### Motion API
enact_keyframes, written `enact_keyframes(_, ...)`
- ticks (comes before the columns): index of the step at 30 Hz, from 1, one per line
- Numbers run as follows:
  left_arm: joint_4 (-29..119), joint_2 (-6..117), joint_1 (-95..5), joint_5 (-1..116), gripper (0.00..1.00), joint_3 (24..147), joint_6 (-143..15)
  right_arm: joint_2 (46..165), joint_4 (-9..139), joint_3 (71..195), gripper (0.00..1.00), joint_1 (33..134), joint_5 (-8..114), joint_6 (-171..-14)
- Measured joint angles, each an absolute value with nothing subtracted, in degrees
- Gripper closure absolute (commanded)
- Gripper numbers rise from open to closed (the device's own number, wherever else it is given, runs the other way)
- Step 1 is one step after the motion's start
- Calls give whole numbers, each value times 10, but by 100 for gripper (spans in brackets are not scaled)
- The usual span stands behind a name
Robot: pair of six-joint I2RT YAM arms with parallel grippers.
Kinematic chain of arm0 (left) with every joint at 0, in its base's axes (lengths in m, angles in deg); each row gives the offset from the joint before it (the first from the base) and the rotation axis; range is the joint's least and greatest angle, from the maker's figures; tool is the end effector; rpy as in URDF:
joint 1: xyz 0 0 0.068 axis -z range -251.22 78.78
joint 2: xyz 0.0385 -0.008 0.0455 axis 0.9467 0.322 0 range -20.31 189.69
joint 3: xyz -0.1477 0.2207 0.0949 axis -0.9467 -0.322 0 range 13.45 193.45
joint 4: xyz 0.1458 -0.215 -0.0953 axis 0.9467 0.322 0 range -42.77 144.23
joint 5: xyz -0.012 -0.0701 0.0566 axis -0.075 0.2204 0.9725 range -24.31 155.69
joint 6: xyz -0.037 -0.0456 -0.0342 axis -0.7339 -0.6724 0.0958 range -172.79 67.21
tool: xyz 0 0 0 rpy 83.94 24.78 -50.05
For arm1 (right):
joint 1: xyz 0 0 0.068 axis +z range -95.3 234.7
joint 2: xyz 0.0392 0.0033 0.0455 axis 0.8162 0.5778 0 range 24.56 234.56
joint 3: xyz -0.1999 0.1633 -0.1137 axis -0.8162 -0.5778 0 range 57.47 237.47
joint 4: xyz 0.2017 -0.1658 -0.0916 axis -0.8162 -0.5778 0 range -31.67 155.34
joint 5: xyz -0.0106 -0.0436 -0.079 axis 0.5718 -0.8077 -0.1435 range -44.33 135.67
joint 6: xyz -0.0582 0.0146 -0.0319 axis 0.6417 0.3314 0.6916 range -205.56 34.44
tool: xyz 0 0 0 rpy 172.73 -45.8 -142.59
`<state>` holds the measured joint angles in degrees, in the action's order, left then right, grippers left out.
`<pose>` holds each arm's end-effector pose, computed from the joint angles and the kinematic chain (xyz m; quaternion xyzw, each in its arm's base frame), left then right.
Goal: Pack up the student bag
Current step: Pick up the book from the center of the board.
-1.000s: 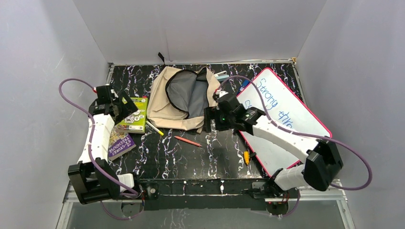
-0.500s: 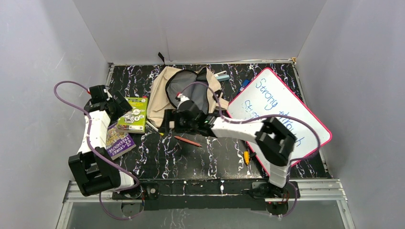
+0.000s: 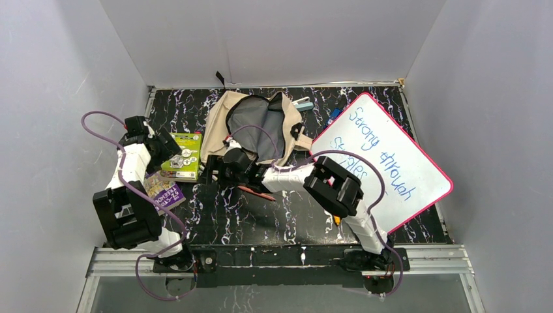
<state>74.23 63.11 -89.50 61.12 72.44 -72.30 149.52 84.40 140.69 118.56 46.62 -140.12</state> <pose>0.3159 0.0997 0.2314 -0.2930 0.8966 -0.0412 0.3295 0.2327 0.4763 0.1589 -0.0721 0.8292 0.4796 0.2777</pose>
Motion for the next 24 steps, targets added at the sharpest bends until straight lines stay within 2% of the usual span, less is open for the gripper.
enact_keyframes(10, 743, 662, -895, 602, 29, 734, -712, 1572, 870, 1491, 17, 1181, 443, -1429)
enact_keyframes(15, 746, 670, -895, 592, 33, 737, -708, 1611, 883, 1522, 19, 1177, 446, -1453)
enact_keyframes(24, 748, 673, -895, 593, 35, 741, -707, 1638, 892, 1552, 25, 1173, 443, -1491)
